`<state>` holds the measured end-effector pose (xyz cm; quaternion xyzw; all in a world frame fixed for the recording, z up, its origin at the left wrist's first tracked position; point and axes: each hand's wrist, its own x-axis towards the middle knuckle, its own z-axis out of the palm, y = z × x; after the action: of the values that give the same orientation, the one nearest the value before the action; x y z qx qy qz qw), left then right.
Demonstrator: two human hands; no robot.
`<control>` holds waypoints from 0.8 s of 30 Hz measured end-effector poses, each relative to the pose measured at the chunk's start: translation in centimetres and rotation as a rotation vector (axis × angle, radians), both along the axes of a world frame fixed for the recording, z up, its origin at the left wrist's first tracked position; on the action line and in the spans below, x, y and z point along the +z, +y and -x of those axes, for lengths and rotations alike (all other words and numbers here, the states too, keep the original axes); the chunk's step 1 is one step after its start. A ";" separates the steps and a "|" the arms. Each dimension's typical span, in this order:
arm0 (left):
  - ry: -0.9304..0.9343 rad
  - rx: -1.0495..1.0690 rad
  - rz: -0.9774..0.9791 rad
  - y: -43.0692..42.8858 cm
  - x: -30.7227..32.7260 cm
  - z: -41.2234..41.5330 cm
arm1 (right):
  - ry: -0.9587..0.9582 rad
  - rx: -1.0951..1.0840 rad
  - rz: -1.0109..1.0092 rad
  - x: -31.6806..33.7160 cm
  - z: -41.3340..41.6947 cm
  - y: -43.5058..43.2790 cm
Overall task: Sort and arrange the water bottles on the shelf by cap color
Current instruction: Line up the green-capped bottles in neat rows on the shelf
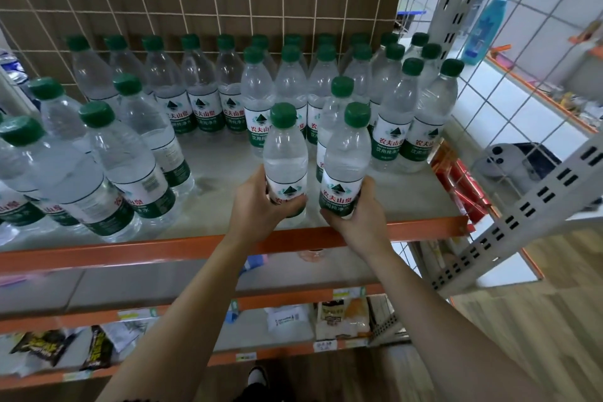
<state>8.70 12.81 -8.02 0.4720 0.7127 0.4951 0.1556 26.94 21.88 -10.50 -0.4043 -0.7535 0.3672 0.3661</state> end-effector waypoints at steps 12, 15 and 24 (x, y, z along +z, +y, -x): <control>0.064 -0.162 -0.041 3.4 -0.1 -4.6 | -0.027 -0.168 -0.030 -0.3 -4.9 3.9; 0.074 -0.143 -0.028 4.1 -0.4 -5.7 | -0.022 -0.185 -0.037 -0.2 -6.5 5.8; 0.023 0.056 -0.090 5.0 -1.2 -9.3 | 0.051 -0.144 -0.001 0.8 -10.1 11.6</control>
<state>18.03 17.81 -9.27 0.4639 0.7044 0.5255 0.1120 37.06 33.46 -9.71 -0.4478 -0.7131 0.3495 0.4108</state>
